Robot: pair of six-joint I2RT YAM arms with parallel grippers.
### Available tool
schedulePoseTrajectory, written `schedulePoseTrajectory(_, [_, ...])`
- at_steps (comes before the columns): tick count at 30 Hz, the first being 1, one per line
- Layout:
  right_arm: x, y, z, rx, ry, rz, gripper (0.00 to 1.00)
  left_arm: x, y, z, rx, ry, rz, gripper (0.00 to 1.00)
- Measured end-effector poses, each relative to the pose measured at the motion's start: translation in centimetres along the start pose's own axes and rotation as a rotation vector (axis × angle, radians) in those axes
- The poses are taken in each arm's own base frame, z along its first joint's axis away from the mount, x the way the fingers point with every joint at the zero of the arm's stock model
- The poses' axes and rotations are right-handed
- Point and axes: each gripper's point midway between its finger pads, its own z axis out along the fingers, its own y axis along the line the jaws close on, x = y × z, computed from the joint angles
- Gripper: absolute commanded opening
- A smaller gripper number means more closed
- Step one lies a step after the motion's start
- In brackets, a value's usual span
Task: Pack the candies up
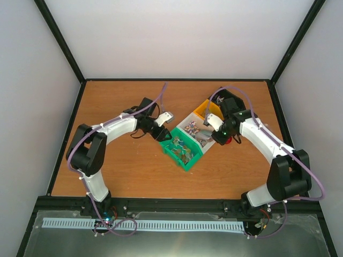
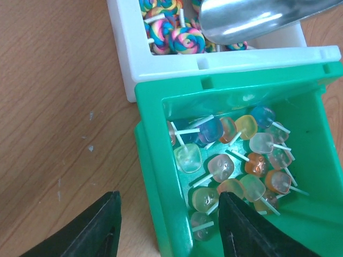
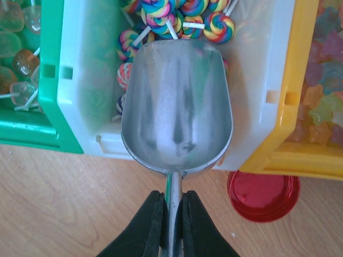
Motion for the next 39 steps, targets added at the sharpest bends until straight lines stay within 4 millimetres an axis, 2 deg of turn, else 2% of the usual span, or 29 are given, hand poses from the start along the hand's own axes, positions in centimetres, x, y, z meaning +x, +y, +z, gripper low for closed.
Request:
schedulePoseTrajectory(10, [-1.3,-0.4,2.9,0.010,-0.107,0.031,0.03,0.3,-0.1,1.1,0.018,0.020,0.021,0.42])
schedulePoseTrajectory(16, [-2.0,-0.1,4.2,0.000,-0.197,0.057,0.03,0.6,0.4,1.6,0.012,0.034,0.027,0.35])
schedulePoseTrajectory(27, [-3.0,0.2,5.1,-0.015,-0.297,0.056,0.03,0.7,1.4,1.6,-0.011,0.051,0.009,0.11])
schedulePoseTrajectory(31, [-3.6,0.9,5.2,-0.048,-0.336,0.026,0.03,0.6,1.5,1.6,-0.011,0.061,0.023,0.06])
schedulePoseTrajectory(39, [-4.3,1.0,5.9,-0.081,-0.371,0.018,0.03,0.8,1.7,1.4,-0.025,0.080,0.069,0.01])
